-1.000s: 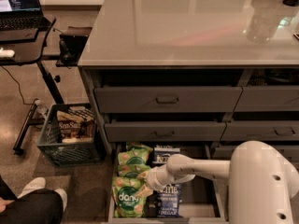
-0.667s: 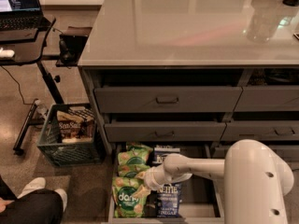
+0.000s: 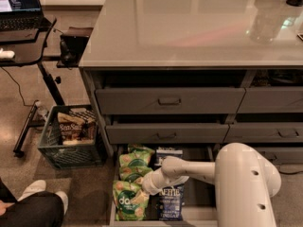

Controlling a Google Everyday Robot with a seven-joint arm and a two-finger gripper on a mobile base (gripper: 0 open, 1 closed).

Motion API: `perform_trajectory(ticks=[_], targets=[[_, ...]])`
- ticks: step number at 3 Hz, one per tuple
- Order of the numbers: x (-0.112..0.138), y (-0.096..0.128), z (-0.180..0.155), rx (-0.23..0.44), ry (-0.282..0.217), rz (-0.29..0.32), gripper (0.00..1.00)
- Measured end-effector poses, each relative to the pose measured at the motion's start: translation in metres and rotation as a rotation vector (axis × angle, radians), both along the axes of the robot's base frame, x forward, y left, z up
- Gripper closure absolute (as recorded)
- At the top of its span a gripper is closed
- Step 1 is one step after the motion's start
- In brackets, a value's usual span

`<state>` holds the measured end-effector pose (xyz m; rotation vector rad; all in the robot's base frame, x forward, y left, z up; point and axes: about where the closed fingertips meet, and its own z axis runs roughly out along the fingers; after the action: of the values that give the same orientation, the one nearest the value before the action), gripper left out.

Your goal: Pick green rice chip bag from bottom drawer and place on counter

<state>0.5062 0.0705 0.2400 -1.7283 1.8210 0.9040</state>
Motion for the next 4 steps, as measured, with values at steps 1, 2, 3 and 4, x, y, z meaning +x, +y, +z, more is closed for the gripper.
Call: perform_trajectory(ticks=[1,2,3,4], targets=[[-0.0023,0.004,-0.0133,0.012,0.032,0.003,0.63],[-0.0022,0.0041,-0.0135,0.012,0.032,0.003,0.84],[-0.0022,0.0041,-0.0135,0.012,0.032,0.003,1.0],[-0.0039,0.0044,-0.0065,0.024,0.028,0.008,1.0]])
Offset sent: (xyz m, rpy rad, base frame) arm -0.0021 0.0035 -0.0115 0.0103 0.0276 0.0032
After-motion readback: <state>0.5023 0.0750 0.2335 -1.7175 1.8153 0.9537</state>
